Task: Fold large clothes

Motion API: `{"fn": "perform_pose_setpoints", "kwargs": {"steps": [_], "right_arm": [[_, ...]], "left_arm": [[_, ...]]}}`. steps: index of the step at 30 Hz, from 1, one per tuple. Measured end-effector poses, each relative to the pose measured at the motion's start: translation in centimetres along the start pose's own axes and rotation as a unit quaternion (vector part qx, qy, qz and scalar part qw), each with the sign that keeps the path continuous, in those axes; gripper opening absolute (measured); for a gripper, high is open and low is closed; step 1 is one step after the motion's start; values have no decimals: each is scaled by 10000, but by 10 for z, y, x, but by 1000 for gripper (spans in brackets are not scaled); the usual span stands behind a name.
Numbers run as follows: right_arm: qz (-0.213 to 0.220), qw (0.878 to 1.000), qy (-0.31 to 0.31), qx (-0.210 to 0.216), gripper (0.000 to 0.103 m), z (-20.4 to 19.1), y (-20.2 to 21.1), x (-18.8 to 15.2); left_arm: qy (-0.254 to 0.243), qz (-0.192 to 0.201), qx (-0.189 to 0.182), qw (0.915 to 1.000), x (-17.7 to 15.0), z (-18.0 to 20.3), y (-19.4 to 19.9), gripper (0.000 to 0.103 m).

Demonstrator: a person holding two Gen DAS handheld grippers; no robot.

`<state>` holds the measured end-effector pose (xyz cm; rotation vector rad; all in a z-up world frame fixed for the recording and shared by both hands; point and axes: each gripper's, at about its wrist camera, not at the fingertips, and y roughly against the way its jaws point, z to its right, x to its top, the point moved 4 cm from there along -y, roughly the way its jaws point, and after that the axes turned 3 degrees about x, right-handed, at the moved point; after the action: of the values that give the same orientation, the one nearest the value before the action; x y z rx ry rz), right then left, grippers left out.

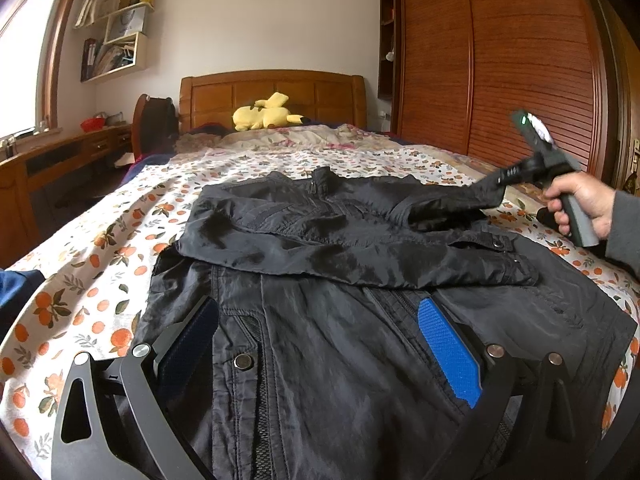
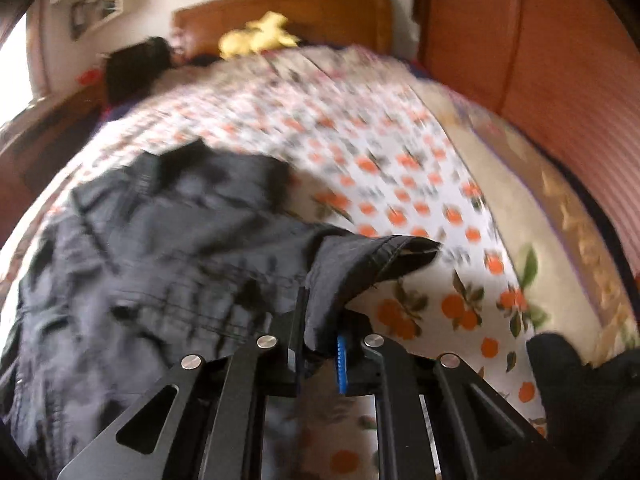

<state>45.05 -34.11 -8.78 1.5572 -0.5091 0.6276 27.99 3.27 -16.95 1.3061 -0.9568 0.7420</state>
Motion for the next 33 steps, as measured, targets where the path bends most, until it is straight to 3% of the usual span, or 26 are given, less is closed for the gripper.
{"fn": "perform_pose_setpoints", "kwargs": {"steps": [8,16,29,33], "right_arm": [[515,9929,813,699,10,-93,78,6],[377,9829,1381,1157,10,-166,102,-18],[-269,9759,1594,1467,17,-213,82,-93],[-286,9759,1552,1509,26,-214,88,-106]], "left_arm": [[1,58,-21,10000,0,-1,10,101],[-18,-2,-109,9999,-1,-2,16,101],[-142,23,-160,9998,-9,0,24,101],[-146,35,-157,9998,-9,1,24,101]]}}
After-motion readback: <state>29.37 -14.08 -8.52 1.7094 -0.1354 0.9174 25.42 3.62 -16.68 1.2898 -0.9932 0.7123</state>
